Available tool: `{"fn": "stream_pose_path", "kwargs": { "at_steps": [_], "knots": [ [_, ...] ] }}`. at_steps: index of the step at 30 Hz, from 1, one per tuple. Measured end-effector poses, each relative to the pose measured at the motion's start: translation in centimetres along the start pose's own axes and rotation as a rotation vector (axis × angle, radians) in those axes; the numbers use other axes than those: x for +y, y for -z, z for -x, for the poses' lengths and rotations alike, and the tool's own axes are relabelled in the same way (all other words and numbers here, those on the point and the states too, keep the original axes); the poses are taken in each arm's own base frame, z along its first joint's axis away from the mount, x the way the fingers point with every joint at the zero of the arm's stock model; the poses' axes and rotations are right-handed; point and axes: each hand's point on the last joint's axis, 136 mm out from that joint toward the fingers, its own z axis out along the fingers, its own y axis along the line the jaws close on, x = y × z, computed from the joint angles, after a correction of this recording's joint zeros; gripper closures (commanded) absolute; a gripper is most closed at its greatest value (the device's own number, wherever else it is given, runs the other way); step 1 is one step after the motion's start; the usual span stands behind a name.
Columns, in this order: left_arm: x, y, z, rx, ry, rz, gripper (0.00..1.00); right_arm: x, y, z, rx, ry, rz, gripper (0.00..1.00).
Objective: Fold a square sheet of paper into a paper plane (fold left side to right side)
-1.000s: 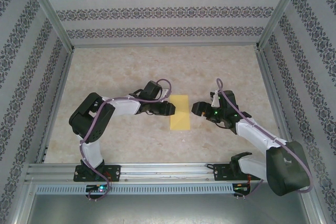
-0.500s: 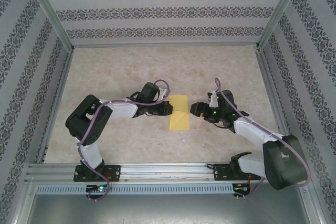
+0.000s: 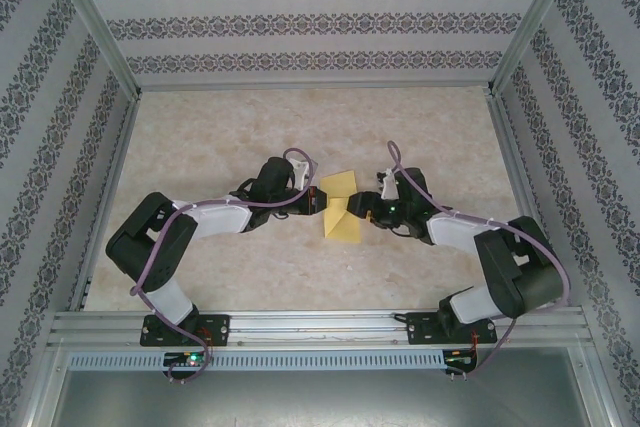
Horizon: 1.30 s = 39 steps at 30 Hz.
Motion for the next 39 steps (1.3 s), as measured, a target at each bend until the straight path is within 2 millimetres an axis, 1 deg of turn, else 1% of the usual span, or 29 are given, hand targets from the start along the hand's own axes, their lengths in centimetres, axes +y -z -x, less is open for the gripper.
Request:
{"fn": "stream_pose_path", "kwargs": {
  "at_steps": [5,9,11,13,16,21,24,26,30,34,36,39],
  "knots": [
    [0.0,0.0,0.0,-0.006,0.004,-0.003,1.00,0.6,-1.4,0.8,-0.007,0.008,0.037,0.44],
    [0.0,0.0,0.1,-0.015,0.009,-0.006,1.00,0.3,-2.1,1.2,-0.016,-0.004,0.052,0.46],
    [0.1,-0.1,0.2,-0.019,0.014,-0.004,1.00,0.5,-2.4,1.2,-0.020,-0.004,0.064,0.47],
    [0.5,-0.3,0.1,-0.020,0.018,0.007,1.00,0.7,-2.6,1.4,-0.027,-0.002,0.073,0.49],
    [1.3,-0.7,-0.3,-0.016,0.029,0.025,1.00,0.9,-2.8,1.6,-0.035,0.002,0.086,0.53],
    [2.9,-1.5,-1.6,0.010,0.059,0.056,1.00,0.9,-3.3,1.5,-0.037,-0.001,0.087,0.59],
    [3.4,-1.8,-1.8,0.015,0.070,0.064,1.00,0.6,-3.6,1.2,-0.033,-0.001,0.077,0.62],
    [3.4,-1.9,-1.8,0.013,0.070,0.063,0.98,0.5,-3.8,1.1,-0.034,0.000,0.072,0.64],
    [3.4,-1.9,-1.7,0.010,0.069,0.063,0.94,0.2,-4.1,1.1,-0.040,0.000,0.059,0.71],
    [3.4,-1.8,-1.7,0.007,0.068,0.067,0.86,0.0,-4.1,1.2,-0.048,0.003,0.052,0.84],
    [3.4,-1.8,-1.6,0.004,0.066,0.070,0.85,0.0,-4.1,1.2,-0.051,0.002,0.050,0.91],
    [2.9,-0.9,-0.9,-0.020,0.045,0.080,0.79,0.0,-4.0,1.3,-0.057,0.003,0.047,1.00]
  ]
}}
